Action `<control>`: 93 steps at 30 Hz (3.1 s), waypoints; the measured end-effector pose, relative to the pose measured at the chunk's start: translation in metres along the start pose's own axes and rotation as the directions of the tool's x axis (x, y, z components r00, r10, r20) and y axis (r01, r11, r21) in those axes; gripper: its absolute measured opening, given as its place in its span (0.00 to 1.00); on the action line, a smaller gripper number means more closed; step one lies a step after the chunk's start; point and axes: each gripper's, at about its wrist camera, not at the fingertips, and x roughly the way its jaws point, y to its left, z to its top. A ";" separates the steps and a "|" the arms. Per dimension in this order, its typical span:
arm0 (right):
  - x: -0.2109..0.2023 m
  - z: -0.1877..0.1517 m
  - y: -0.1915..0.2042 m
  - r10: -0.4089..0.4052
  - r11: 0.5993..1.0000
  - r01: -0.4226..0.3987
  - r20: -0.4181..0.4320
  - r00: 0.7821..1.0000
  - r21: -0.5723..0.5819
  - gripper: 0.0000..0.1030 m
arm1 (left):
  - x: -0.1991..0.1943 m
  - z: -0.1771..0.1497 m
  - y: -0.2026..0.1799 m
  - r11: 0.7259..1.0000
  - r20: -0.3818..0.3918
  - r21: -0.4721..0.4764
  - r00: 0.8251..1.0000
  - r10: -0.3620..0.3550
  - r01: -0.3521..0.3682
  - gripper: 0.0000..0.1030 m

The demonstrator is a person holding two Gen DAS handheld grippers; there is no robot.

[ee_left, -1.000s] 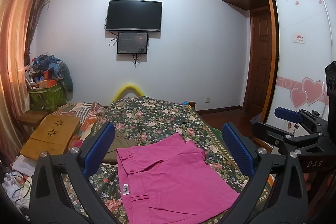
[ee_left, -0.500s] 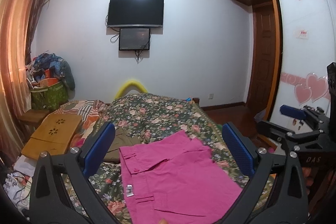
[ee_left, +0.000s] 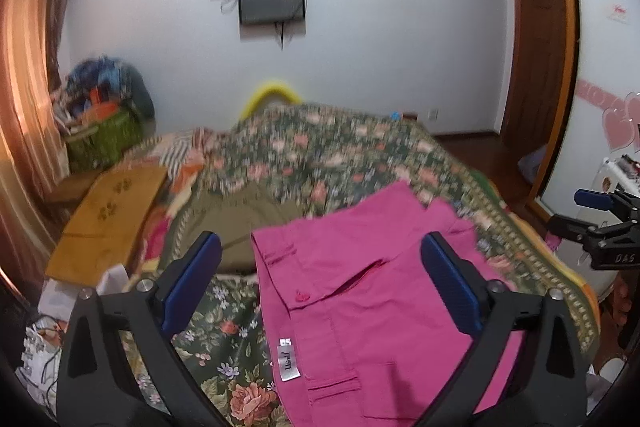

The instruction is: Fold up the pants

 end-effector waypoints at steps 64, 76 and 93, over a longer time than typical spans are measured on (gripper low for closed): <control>0.229 0.085 -0.041 0.187 0.981 -0.195 -0.291 0.938 0.001 0.34 | 0.254 -0.016 0.119 0.972 -0.420 -0.230 0.896 -0.144 0.049 0.41; 0.315 0.088 -0.026 0.257 0.963 -0.270 -0.384 0.887 0.021 0.21 | 0.287 -0.020 0.114 0.982 -0.433 -0.183 0.893 -0.123 0.047 0.23; 0.242 0.165 -0.031 0.292 0.955 -0.295 -0.098 0.951 -0.014 0.05 | 0.247 0.067 0.086 0.996 -0.180 -0.076 0.982 -0.063 0.050 0.03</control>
